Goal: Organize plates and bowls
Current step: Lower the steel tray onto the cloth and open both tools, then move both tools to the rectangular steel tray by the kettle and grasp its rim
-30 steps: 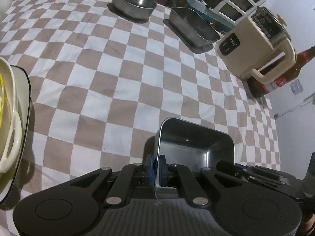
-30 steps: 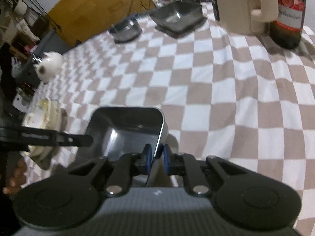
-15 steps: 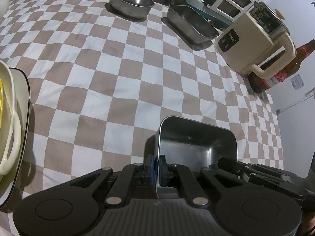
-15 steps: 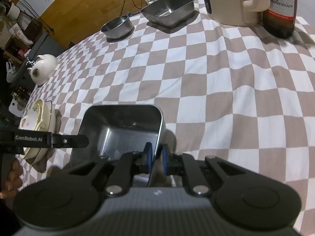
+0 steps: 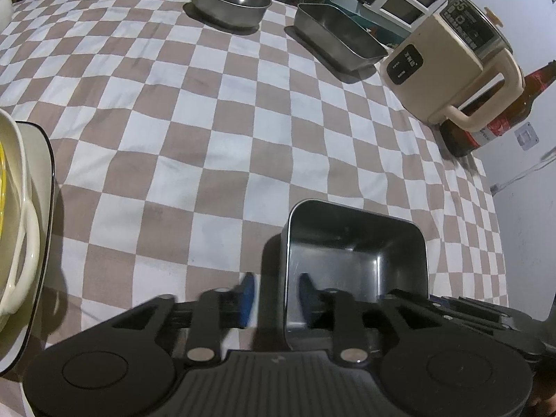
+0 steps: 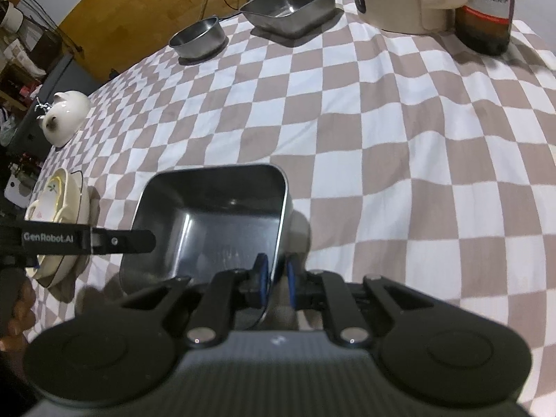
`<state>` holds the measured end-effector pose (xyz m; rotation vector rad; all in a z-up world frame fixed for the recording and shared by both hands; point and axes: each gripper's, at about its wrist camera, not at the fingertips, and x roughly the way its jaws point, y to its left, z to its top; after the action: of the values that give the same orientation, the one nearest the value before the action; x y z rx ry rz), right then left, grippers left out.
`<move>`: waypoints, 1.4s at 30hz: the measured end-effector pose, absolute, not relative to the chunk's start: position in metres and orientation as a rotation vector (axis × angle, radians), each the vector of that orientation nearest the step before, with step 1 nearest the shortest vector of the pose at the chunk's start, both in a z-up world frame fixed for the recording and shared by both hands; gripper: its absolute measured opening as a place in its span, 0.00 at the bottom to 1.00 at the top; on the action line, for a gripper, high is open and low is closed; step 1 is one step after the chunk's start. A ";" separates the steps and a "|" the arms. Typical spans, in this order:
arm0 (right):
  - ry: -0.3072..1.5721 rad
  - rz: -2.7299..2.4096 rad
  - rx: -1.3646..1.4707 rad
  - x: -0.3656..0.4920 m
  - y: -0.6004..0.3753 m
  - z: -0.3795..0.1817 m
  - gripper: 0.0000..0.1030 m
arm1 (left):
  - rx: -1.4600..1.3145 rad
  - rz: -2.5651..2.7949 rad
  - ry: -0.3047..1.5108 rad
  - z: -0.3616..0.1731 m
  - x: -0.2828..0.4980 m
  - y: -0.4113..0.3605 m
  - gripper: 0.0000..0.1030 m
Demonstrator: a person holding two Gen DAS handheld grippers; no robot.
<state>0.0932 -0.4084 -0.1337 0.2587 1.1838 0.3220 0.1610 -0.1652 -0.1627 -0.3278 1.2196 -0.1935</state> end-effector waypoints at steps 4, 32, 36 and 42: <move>1.179 0.299 0.275 0.090 -0.412 -0.133 0.38 | -0.302 -0.209 1.231 -0.163 0.161 -0.168 0.43; 1.026 0.185 0.317 0.087 -0.449 -0.101 0.99 | -0.219 -0.268 1.099 -0.137 0.164 -0.156 1.00; 0.992 0.148 0.317 0.103 -0.457 -0.094 1.00 | -0.155 -0.288 1.061 -0.130 0.181 -0.153 1.00; 0.918 0.102 0.308 0.135 -0.466 -0.079 1.00 | -0.061 -0.306 0.993 -0.108 0.226 -0.146 1.00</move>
<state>0.1346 -0.4658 -0.0787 0.3080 0.9176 0.1017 0.2259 -0.1463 -0.1076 -0.0607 0.9934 -0.3064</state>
